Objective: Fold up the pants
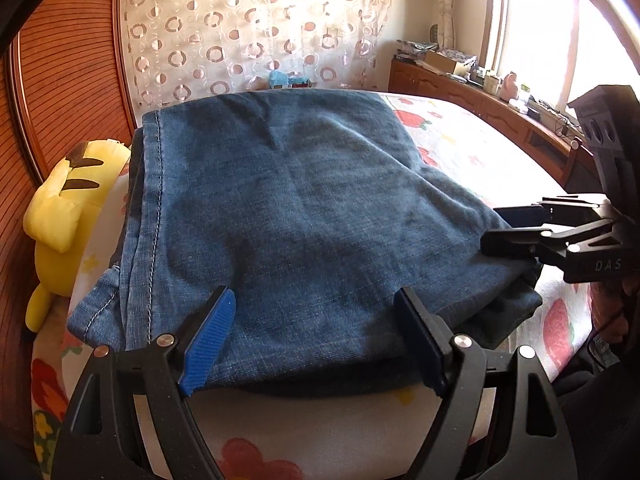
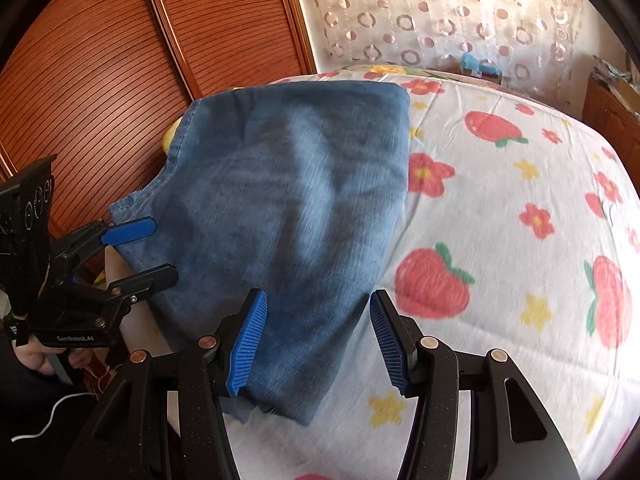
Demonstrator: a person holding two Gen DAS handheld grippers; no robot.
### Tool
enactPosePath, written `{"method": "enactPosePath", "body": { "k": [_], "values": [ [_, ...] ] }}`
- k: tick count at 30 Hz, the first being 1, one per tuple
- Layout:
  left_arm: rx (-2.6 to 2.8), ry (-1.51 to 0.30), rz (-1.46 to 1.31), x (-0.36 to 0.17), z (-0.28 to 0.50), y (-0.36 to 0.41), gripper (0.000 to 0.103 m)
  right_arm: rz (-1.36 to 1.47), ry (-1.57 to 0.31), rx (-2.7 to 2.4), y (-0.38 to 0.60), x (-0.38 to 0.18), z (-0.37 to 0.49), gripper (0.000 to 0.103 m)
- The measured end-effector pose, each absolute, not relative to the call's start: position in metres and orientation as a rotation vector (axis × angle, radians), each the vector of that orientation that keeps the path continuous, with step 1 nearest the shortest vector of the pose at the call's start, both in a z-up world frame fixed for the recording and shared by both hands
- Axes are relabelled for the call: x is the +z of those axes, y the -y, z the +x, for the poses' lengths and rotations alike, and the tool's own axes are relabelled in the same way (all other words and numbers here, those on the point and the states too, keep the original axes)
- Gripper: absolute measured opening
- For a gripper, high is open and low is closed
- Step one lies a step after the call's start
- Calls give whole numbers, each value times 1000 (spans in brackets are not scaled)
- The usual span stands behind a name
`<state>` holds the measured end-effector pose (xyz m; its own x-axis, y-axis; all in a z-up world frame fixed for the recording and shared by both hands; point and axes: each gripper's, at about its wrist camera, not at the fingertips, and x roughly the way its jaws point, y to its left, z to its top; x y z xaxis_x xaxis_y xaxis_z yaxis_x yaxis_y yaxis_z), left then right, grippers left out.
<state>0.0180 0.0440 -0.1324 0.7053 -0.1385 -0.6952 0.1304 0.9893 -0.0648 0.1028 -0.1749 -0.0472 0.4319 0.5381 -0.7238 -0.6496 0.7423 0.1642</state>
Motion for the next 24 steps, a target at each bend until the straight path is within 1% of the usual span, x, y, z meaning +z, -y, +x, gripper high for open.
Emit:
{"method": "enactPosePath", "body": {
  "k": [11,14,16,17,18,20,24],
  "values": [
    [-151,-774,-14,-132,19,-45,82,-136,-854,770,169,-54,103,56],
    [-152,-773,-14,-132,19,-45,82,-107,-861,800,170,-55,106,51],
    [-153,-771,-13,-132,18,-44,82,-101,-862,806,171,-54,108,42],
    [-154,-771,-12,-132,18,-44,82,-91,-862,811,172,-53,109,30],
    [-156,-771,-11,-132,17,-44,82,-73,-860,820,173,-51,110,23],
    [-161,-772,-15,-131,15,-46,82,-32,-845,850,176,-45,113,14],
    [-171,-784,-80,-121,12,-59,82,-19,-779,896,171,-24,108,11]
  ]
}}
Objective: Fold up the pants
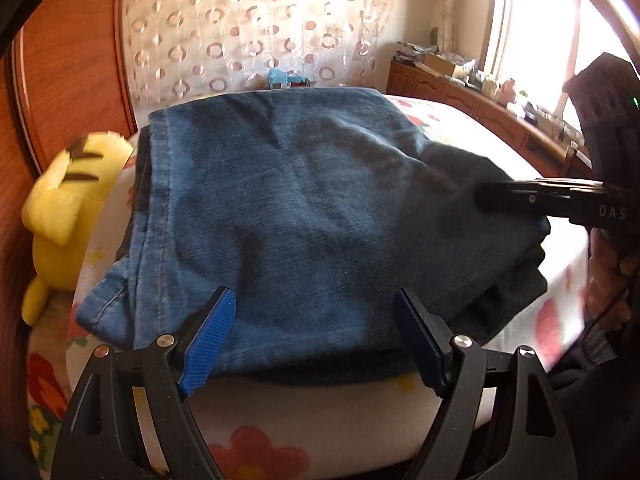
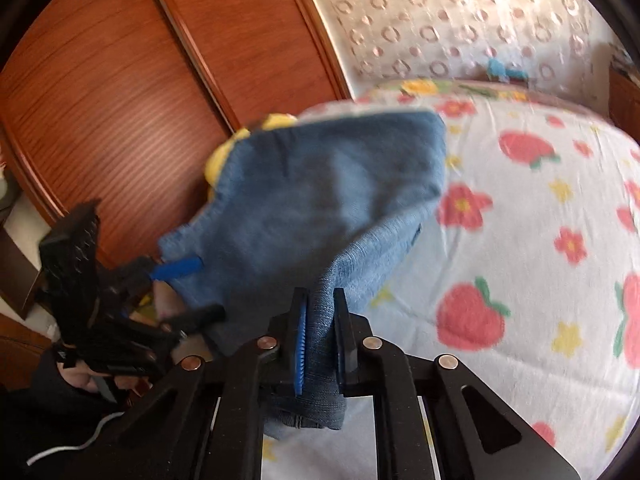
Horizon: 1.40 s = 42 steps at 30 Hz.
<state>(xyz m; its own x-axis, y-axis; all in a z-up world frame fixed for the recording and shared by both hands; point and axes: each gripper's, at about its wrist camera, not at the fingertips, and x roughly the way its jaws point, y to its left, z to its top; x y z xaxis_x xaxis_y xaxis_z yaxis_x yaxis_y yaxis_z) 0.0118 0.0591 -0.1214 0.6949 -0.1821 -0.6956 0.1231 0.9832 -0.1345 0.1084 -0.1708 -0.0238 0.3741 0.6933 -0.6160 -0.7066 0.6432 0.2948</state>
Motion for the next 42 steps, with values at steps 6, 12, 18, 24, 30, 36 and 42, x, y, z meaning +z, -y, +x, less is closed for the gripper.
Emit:
{"method": "enactPosePath", "body": {
  "k": [6,12,18,24,30,36,42],
  "values": [
    [-91,-698,-95,-85,0,-95,82,-63,-667,976,140,13,98,10],
    [32,-647,-110,-64,-16,-142,82,-108,-608,1071,95,30,97,9],
    [131,-628,-139,-63,-33,-184,82,-166,-623,1164,31,21,100,9],
    [181,-620,-169,-64,-41,-210,82,-227,-733,1263,-29,-15,103,9],
    [196,-613,-185,-66,-41,-216,82,-237,-822,1252,-53,-52,121,9],
    [168,-617,-182,-65,-34,-206,82,-229,-775,1220,-43,-23,128,45],
    [82,-606,-179,-59,-15,-176,82,-258,-642,1074,-5,2,141,60]
  ]
}}
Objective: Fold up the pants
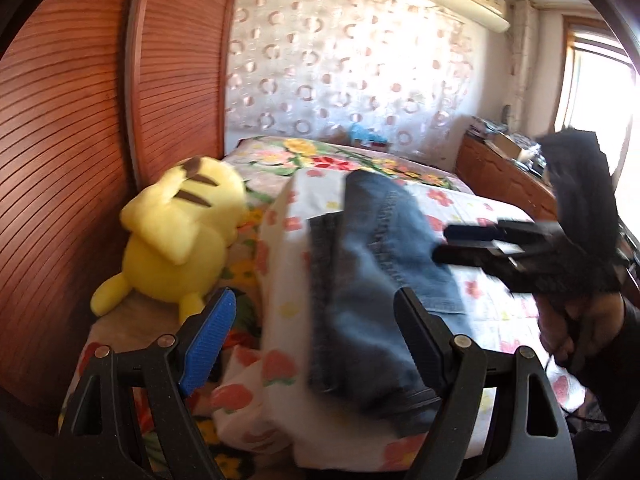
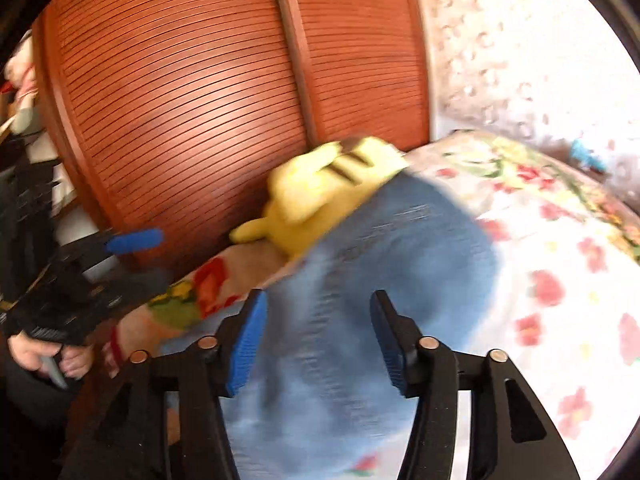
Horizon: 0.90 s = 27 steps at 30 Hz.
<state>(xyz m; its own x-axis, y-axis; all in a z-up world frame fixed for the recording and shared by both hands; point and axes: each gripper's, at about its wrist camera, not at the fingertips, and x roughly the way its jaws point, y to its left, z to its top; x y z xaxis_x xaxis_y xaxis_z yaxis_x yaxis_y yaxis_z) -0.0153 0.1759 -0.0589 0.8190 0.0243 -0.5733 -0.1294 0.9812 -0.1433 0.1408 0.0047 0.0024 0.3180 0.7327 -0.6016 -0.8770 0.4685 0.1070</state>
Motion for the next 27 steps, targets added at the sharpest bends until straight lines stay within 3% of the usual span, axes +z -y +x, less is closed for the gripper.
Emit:
{"method": "enactPosePath", "body": {
  "k": [12,15,16,20,25,26,27],
  "values": [
    [45,-747,-207,-107,8,-165,81,-239,-726,885,-22,-21,231,63],
    [31,-783,-247,-122,7,-167,73,-207,-769,895,-18,-23,245,71],
    [15,-788,-267,-127,5,-168,66,-192,-787,903,-17,-28,252,71],
    [-12,-771,-300,-131,0,-165,56,-113,-863,952,-22,-41,271,75],
    [-48,-749,-292,-128,-5,-158,36,-15,-941,1033,-25,-54,292,75],
    [-55,-746,-297,-127,-6,-158,34,-10,-940,1045,-23,-55,292,74],
    [-63,-743,-307,-127,-6,-158,26,-1,-952,1072,-26,-57,294,62]
  ]
}}
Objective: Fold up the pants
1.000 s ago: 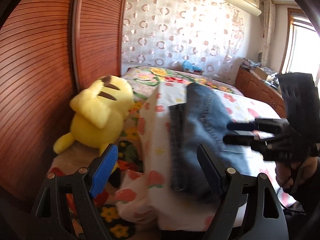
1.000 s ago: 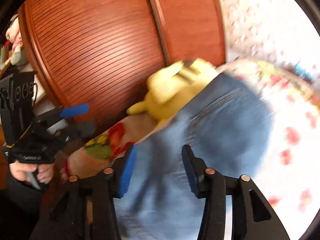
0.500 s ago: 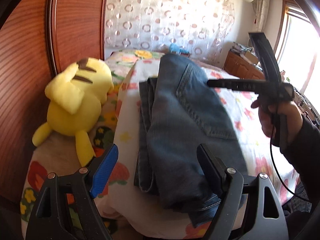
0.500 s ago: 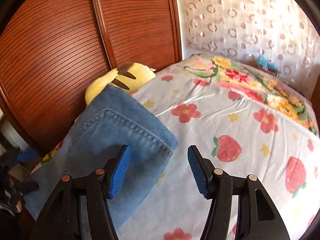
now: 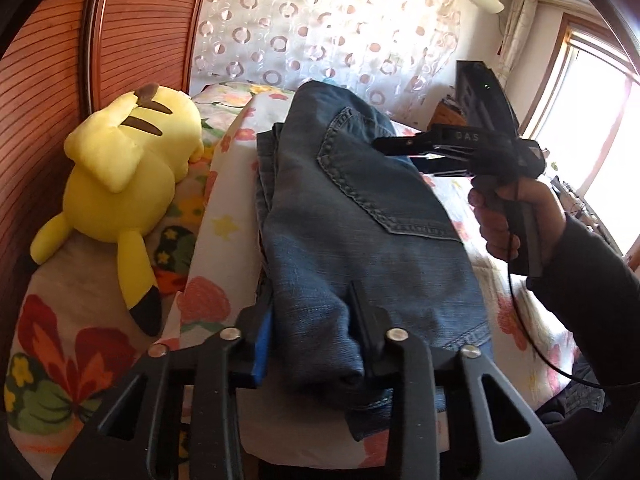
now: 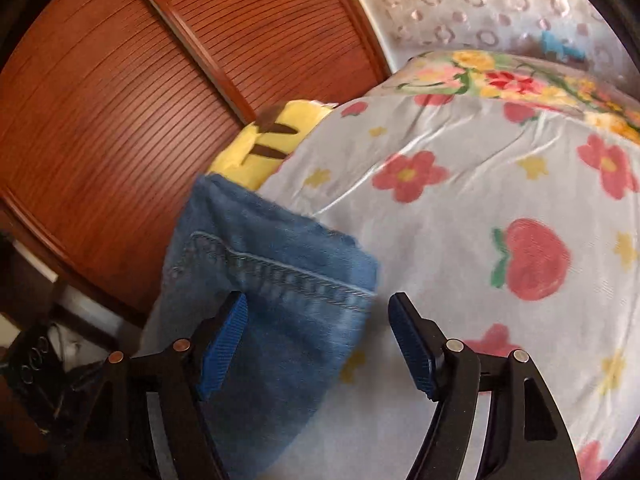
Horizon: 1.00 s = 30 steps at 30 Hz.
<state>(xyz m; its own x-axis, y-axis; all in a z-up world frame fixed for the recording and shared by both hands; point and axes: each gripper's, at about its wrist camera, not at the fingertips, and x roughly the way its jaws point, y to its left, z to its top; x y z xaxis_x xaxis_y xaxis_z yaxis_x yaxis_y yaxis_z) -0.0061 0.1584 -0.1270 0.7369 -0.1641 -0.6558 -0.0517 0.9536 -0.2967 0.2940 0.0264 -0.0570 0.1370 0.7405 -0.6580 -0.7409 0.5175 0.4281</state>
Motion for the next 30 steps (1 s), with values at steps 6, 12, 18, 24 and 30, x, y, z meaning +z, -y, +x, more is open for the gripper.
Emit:
{"method": "enactPosePath", "body": {
  "k": [6,12,18,24,30],
  "values": [
    [-57,-693,-329,-115,-12,-160,17,9,-833,1138,-26,-38,285,27],
    [-43,-640,-301,-86,9,-170,17,-54,-655,1110,-40,-2,284,26],
    [-38,-617,-212,-64,76,-182,16,-62,-625,1030,-61,7,339,26],
    [-34,-634,-160,-62,146,-201,15,-72,-614,966,-92,3,402,26],
    [-27,-675,-165,-74,193,-218,15,-86,-637,907,-122,-11,450,31]
  ]
}}
